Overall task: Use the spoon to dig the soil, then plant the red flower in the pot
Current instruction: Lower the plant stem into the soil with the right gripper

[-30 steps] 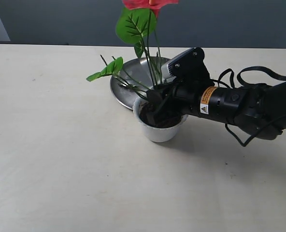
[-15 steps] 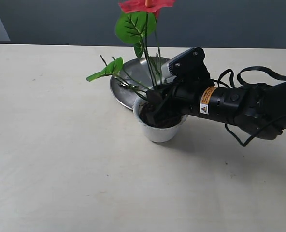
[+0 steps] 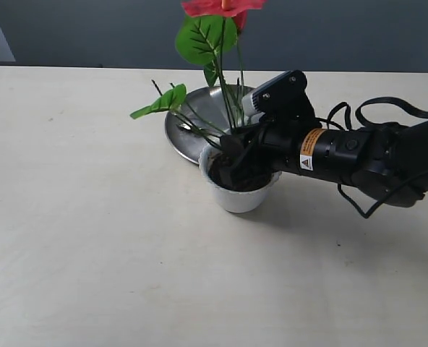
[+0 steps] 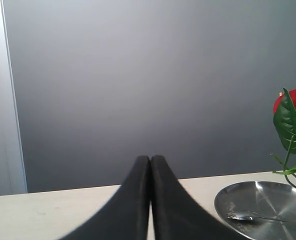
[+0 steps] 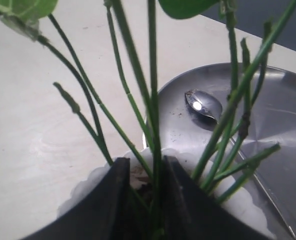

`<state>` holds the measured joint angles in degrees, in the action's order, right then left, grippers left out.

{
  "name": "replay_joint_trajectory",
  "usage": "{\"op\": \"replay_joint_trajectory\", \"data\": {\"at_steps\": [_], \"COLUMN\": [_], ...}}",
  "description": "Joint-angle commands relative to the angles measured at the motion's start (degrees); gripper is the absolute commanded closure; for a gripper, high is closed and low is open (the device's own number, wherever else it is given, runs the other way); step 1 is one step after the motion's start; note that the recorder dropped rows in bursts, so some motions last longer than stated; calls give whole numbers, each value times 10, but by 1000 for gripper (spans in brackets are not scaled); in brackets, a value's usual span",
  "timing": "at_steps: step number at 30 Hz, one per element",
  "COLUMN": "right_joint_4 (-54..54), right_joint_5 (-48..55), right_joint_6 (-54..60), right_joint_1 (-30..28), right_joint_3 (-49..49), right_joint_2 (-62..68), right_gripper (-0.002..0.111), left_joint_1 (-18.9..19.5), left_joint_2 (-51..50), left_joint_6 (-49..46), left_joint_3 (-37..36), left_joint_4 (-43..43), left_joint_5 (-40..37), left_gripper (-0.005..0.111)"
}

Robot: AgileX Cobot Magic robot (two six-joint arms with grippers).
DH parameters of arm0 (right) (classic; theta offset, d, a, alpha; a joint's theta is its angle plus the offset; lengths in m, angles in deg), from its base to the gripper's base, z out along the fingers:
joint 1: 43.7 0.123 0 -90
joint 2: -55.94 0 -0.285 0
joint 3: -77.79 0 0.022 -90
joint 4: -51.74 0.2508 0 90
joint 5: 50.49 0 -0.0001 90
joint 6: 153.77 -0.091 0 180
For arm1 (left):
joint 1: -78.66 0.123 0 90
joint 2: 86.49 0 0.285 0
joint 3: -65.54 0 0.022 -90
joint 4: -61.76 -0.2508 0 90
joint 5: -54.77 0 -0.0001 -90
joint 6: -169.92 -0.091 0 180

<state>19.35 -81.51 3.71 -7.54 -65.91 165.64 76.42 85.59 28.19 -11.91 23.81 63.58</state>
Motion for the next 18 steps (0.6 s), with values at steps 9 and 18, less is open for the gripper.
{"op": "replay_joint_trajectory", "data": {"at_steps": [9,18], "right_joint_4": [-32,-30], "right_joint_5": [47,55], "right_joint_6": [-17,-31], "right_joint_1": [-1,-1], "right_joint_3": [7,7], "right_joint_2": [3,3], "right_gripper": [84,57], "left_joint_1": [-3,-3], "left_joint_2": [1,1], "left_joint_6": [1,1], "left_joint_3": [2,2], "left_joint_4": [2,2], "left_joint_5": [3,3], "left_gripper": [106,106]}}
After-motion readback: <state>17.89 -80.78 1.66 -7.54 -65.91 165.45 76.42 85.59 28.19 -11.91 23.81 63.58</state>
